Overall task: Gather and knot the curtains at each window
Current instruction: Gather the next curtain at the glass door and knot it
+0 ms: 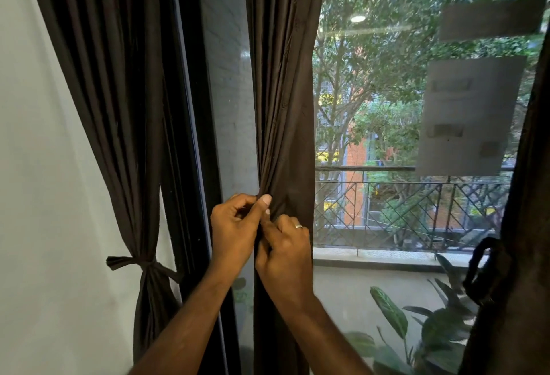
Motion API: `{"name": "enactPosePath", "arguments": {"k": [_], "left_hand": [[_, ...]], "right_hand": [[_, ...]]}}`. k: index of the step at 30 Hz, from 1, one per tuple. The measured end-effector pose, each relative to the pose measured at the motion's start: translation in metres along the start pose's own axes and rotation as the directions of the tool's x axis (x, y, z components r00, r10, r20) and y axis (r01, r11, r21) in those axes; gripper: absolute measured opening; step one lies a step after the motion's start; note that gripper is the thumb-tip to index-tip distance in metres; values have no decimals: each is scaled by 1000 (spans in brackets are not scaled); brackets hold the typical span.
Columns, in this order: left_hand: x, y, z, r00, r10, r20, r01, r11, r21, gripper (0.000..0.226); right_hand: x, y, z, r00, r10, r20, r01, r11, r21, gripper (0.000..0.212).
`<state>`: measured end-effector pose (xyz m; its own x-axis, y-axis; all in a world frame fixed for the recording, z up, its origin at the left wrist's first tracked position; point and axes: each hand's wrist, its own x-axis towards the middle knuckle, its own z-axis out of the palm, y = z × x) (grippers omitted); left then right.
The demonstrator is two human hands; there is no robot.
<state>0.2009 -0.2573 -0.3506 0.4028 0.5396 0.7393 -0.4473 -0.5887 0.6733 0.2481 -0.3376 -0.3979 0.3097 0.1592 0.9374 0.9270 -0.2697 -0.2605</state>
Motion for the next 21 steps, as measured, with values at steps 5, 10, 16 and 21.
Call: {"name": "enactPosePath", "arguments": {"k": [5, 10, 16, 21], "left_hand": [[5, 0, -4, 1000, -5, 18, 4, 998, 55, 19], [7, 1, -10, 999, -21, 43, 19, 998, 53, 25], [4, 0, -12, 999, -28, 36, 27, 999, 45, 22], [4, 6, -8, 999, -25, 47, 23, 998, 50, 26]], "right_hand": [[-4, 8, -8, 992, 4, 130, -27, 985, 171, 35], [2, 37, -31, 896, 426, -123, -356, 857, 373, 27], [14, 54, -27, 754, 652, 86, -570, 582, 581, 30], [15, 67, -23, 695, 701, 162, -649, 514, 561, 53]]}}
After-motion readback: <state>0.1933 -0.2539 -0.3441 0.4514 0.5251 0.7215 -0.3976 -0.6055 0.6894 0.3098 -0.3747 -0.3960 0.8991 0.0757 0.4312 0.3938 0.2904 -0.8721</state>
